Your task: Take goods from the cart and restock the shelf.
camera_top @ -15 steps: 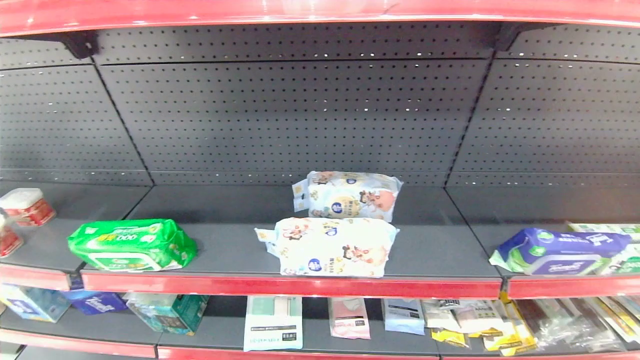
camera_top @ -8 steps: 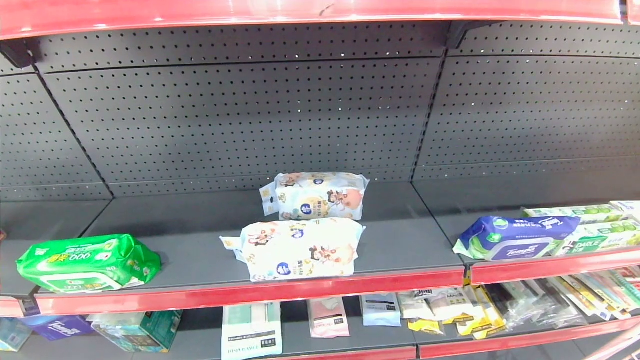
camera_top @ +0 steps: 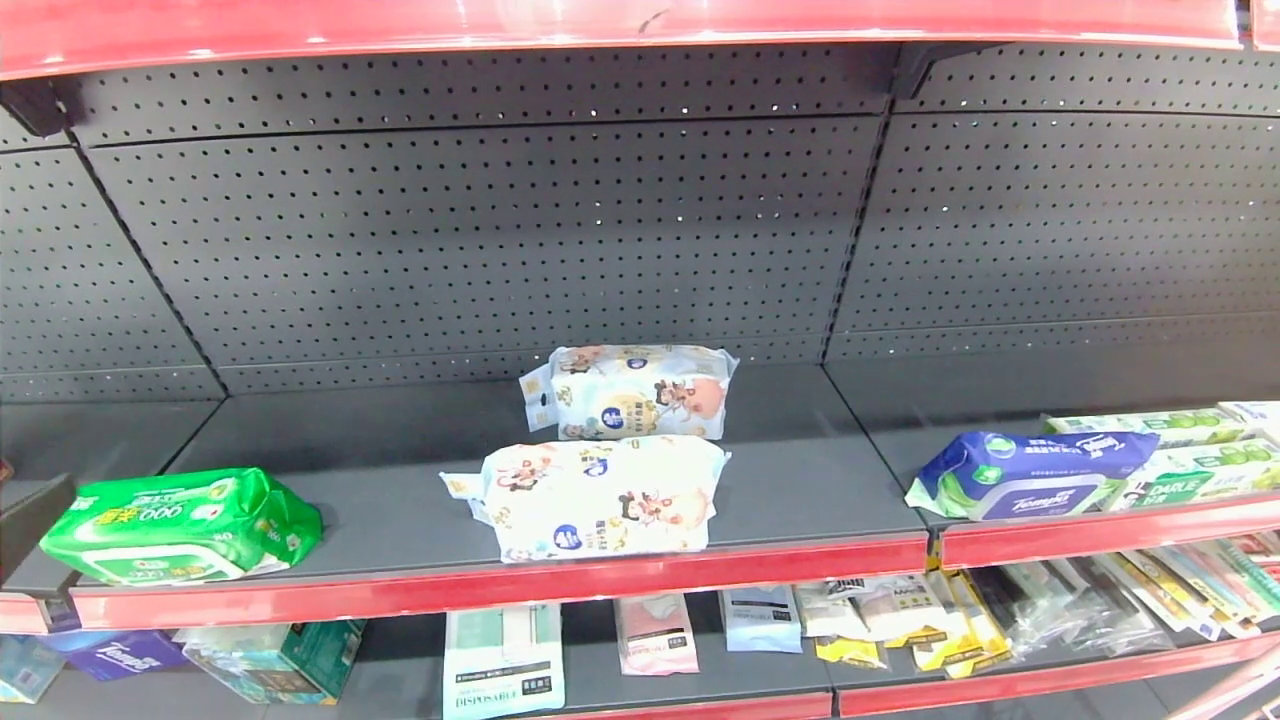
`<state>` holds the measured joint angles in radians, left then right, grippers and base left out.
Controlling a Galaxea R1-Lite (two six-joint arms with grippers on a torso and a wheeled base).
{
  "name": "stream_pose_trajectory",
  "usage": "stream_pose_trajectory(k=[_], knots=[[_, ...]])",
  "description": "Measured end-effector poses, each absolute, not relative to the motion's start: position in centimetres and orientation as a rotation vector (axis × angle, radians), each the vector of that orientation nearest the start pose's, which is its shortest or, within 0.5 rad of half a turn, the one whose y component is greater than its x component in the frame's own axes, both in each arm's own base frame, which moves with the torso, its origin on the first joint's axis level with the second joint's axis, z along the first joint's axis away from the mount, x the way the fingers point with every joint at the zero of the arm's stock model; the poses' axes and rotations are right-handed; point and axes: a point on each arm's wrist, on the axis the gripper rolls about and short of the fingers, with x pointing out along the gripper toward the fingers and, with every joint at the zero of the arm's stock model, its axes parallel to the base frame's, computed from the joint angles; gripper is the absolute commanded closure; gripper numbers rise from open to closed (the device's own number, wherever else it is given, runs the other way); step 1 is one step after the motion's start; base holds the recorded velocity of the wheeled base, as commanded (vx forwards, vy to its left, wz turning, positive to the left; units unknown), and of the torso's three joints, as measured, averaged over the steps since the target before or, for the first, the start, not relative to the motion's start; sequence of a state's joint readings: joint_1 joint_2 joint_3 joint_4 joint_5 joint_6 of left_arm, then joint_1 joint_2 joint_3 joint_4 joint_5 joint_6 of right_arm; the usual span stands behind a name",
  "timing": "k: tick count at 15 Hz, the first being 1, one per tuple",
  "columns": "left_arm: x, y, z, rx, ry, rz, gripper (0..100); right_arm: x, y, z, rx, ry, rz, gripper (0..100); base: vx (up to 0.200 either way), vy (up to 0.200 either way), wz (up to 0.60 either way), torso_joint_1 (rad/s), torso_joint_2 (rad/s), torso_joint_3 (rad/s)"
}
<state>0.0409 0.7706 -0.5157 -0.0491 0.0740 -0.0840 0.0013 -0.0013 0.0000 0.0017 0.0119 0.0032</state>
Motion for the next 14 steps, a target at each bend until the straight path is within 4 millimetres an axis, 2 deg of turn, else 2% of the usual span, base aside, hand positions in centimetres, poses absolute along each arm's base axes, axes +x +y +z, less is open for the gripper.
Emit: stream_pose_trajectory(k=[2, 5, 9, 14], knots=[[12.6, 0.3, 22.0, -0.081, 0.341, 0.140, 0, -2.3, 0.0, 7.5, 0.003, 0.000, 0.014, 0, 0.000, 0.000, 0.00, 0.000, 0.00, 0.000], [18.0, -1.1, 19.8, -0.054, 0.531, 0.098, 0, -2.3, 0.0, 7.5, 0.004, 0.000, 0.013, 0, 0.000, 0.000, 0.00, 0.000, 0.00, 0.000], [21.4, -3.9, 16.5, -0.003, 0.691, -0.017, 0, -2.3, 0.0, 7.5, 0.004, 0.000, 0.013, 0, 0.000, 0.000, 0.00, 0.000, 0.00, 0.000], [24.2, -7.3, 13.9, 0.047, 0.728, -0.118, 0, -2.3, 0.0, 7.5, 0.004, 0.000, 0.013, 0, 0.000, 0.000, 0.00, 0.000, 0.00, 0.000]])
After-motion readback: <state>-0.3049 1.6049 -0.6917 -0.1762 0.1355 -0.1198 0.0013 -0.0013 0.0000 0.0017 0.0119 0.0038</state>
